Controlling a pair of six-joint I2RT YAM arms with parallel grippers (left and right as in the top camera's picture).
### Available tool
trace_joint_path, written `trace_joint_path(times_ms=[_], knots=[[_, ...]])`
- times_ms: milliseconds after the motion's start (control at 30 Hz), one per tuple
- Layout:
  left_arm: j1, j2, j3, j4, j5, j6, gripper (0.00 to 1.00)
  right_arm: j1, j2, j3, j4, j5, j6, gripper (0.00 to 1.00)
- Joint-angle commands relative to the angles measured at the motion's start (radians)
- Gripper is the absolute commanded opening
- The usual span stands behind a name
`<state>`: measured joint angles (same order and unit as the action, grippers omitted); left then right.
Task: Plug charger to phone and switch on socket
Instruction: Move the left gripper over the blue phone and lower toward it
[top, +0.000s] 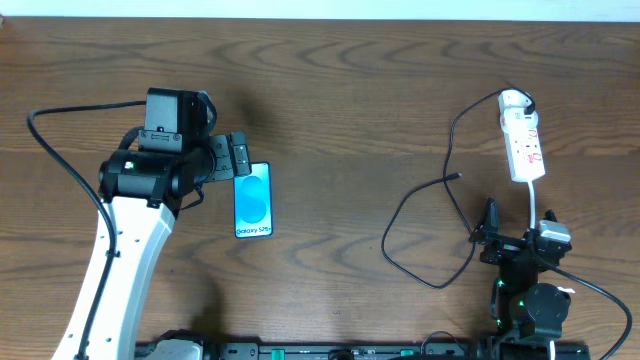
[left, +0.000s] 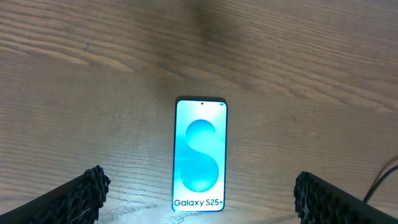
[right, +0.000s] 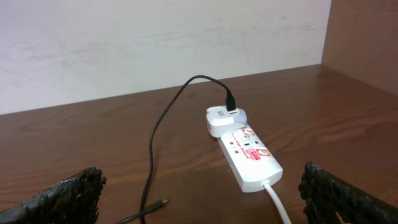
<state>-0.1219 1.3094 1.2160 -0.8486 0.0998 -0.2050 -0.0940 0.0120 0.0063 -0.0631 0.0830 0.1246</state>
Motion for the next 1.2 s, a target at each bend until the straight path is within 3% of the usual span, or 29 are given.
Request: trace_joint_path(times_ms=[0,433,633,833,1167], knots=[[-0.002,0.004,0.019,-0.001,0.018,0.016,0.98,0.002,-0.006,-0.001,-0.002,0.008,-0.006,0.99],[-0.002,0.004,0.016,-0.013,0.04,-0.003,0.98,0.002,-0.006,-0.001,-0.002,0.008,-0.006,0.99],[-0.009,0.021,0.012,-0.031,0.066,-0.066,0.98,0.002,-0.006,-0.001,-0.002,0.008,-0.006,0.99],[-0.057,0.114,0.012,-0.025,0.063,-0.05,0.98,0.002,-0.006,-0.001,-0.002,0.008,-0.006,0.99],[-0.067,0.306,-0.016,-0.019,-0.086,-0.051,0.98,0.002,-0.006,-0.001,-0.002,0.008,-0.006,0.99]])
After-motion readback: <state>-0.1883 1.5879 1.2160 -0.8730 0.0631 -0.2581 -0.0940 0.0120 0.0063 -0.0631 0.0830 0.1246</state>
